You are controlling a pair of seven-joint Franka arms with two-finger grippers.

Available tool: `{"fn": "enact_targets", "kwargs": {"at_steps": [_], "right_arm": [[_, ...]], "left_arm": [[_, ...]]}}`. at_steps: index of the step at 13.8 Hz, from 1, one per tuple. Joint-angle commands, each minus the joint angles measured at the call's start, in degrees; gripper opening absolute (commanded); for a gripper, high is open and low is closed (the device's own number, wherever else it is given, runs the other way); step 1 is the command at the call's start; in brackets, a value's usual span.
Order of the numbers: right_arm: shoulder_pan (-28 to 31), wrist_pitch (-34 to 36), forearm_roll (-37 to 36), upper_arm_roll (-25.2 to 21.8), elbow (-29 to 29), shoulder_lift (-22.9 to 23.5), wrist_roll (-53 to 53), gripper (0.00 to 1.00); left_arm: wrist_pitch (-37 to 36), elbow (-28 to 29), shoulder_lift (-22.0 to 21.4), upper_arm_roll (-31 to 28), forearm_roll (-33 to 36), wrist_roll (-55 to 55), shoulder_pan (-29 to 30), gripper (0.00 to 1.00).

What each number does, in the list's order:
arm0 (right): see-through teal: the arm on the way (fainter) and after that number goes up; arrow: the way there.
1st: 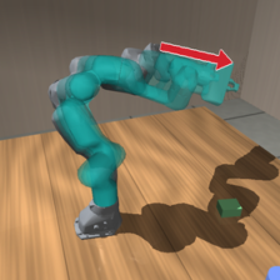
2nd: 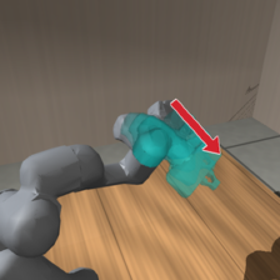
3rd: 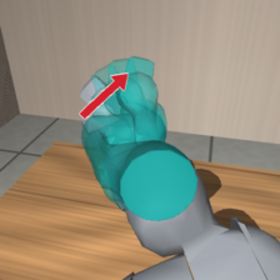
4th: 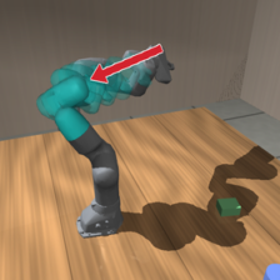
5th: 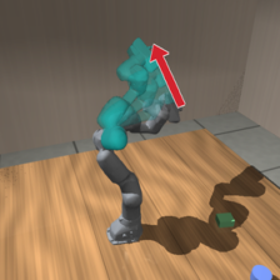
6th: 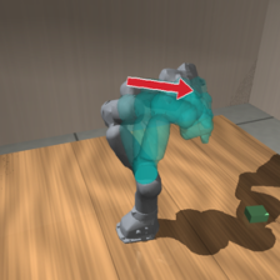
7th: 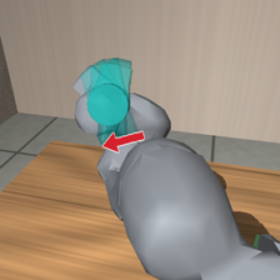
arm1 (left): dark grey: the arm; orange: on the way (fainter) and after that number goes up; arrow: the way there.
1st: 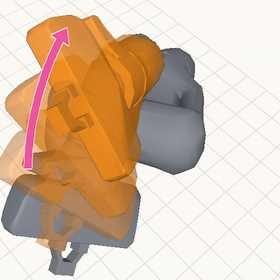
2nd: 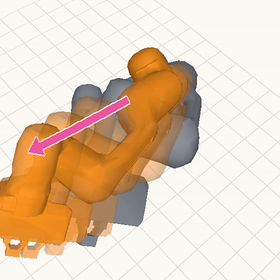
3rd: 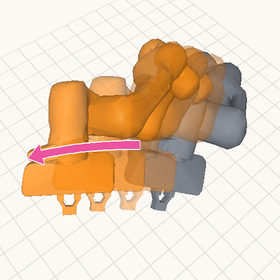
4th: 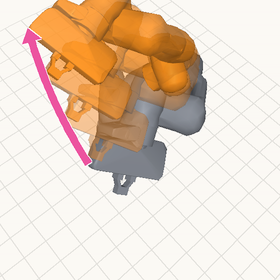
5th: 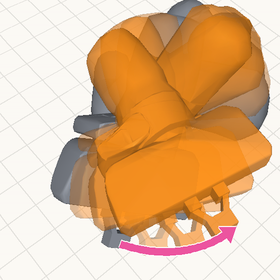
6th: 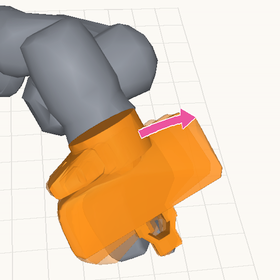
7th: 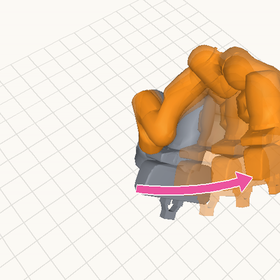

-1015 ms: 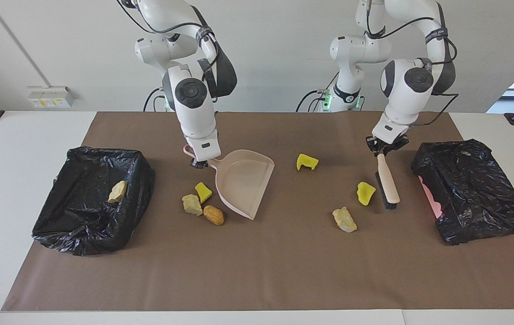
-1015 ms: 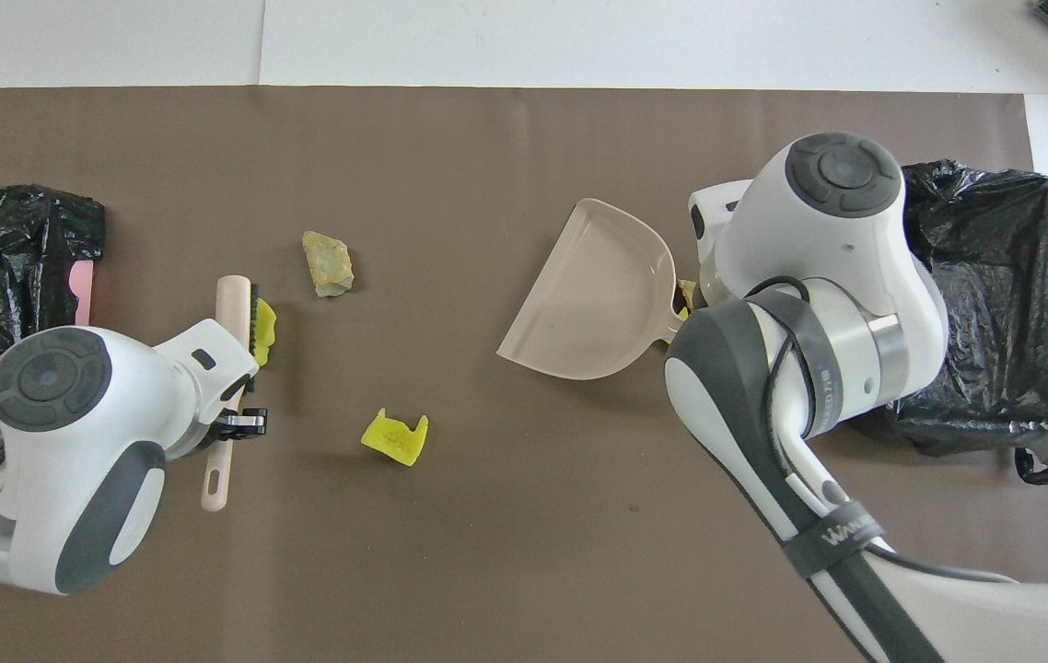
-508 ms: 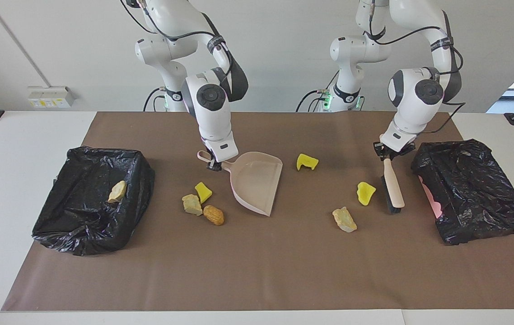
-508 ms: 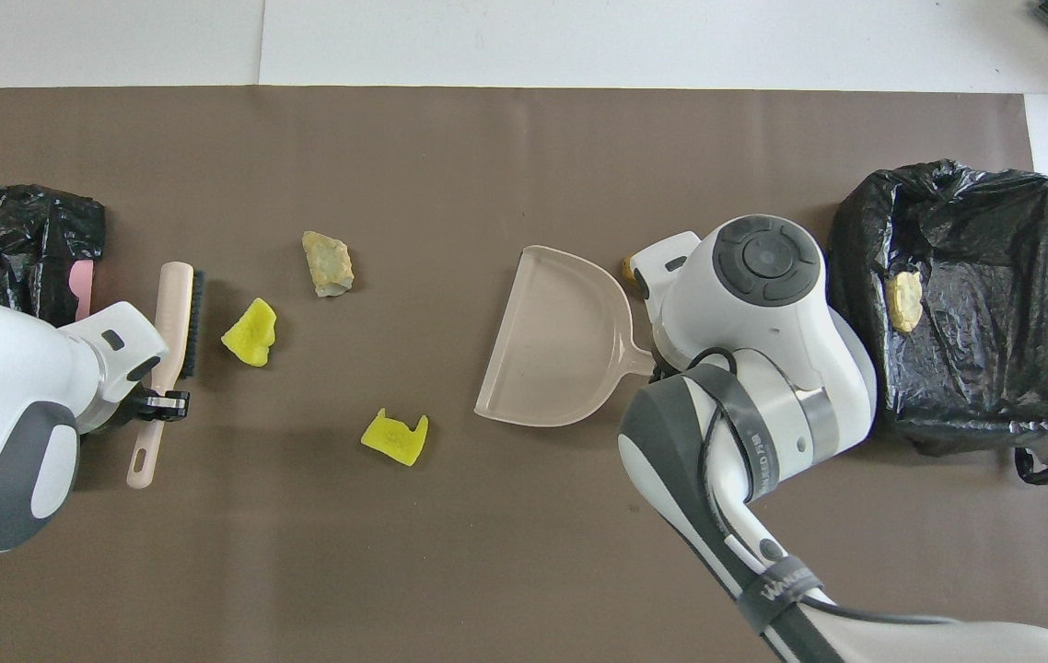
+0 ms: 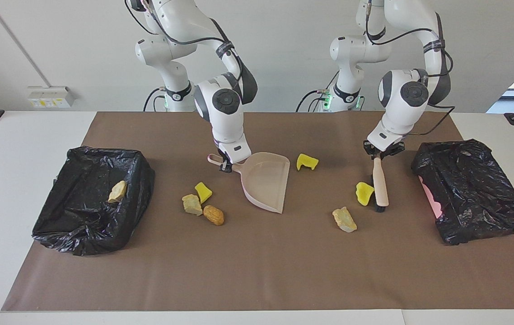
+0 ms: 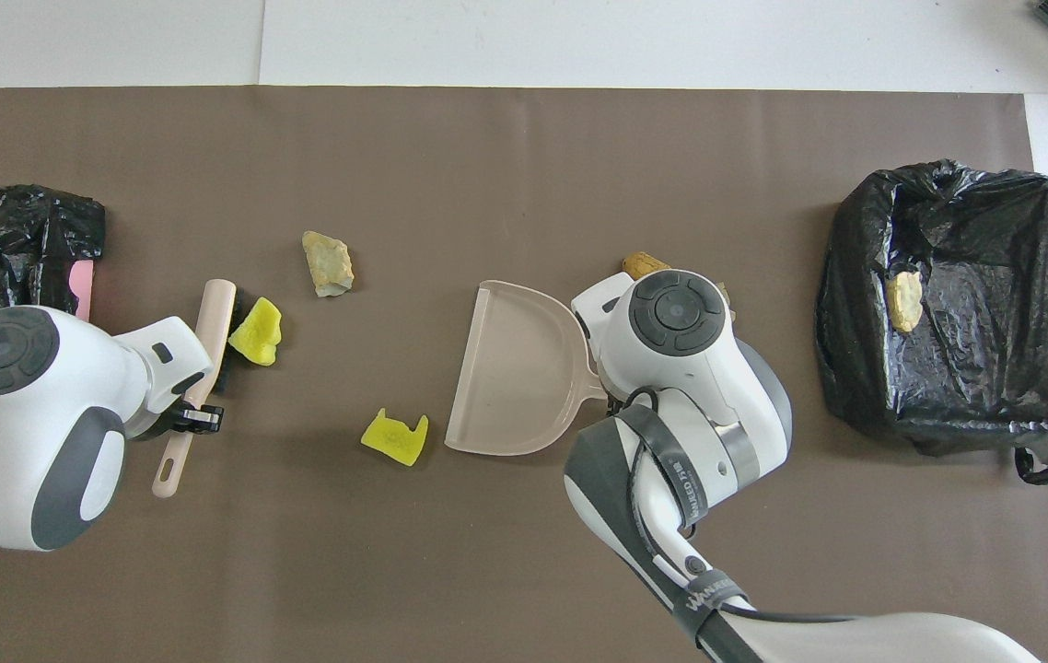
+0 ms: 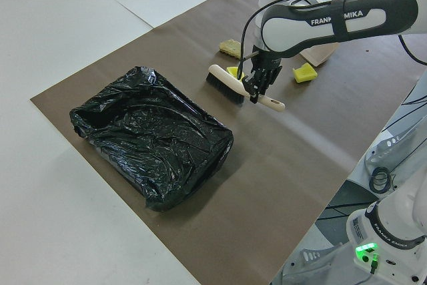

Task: Sweep and dump trash in bin
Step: 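Sweep the yellow sponges toward the dustpan with the left gripper's brush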

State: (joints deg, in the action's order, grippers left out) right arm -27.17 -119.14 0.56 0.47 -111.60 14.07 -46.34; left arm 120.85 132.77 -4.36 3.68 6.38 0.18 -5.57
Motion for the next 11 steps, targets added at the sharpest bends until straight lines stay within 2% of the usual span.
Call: {"fn": "enact_targets", "kwargs": {"at_steps": [1, 5, 8, 11], "right_arm": [[0.4, -0.6, -0.9, 0.2, -0.2, -0.3, 0.5, 0.0], [0.4, -0.6, -0.9, 0.2, -0.1, -0.3, 1.2, 0.0], [0.4, -0.5, -0.9, 0.2, -0.1, -0.3, 1.4, 0.0], [0.4, -0.5, -1.0, 0.2, -0.1, -0.3, 1.4, 0.0]], "left_arm": [[-0.6, 1.0, -1.5, -0.5, 0.0, 0.4, -3.7, 0.0], [-1.9, 1.1, -1.4, -0.5, -6.5, 0.3, -10.1, 0.0], [-1.9, 0.7, -1.5, -0.5, -8.1, -0.5, -15.9, 0.0], [-5.5, -2.4, -0.7, -0.4, -8.1, -6.0, -16.8, 0.0]]}}
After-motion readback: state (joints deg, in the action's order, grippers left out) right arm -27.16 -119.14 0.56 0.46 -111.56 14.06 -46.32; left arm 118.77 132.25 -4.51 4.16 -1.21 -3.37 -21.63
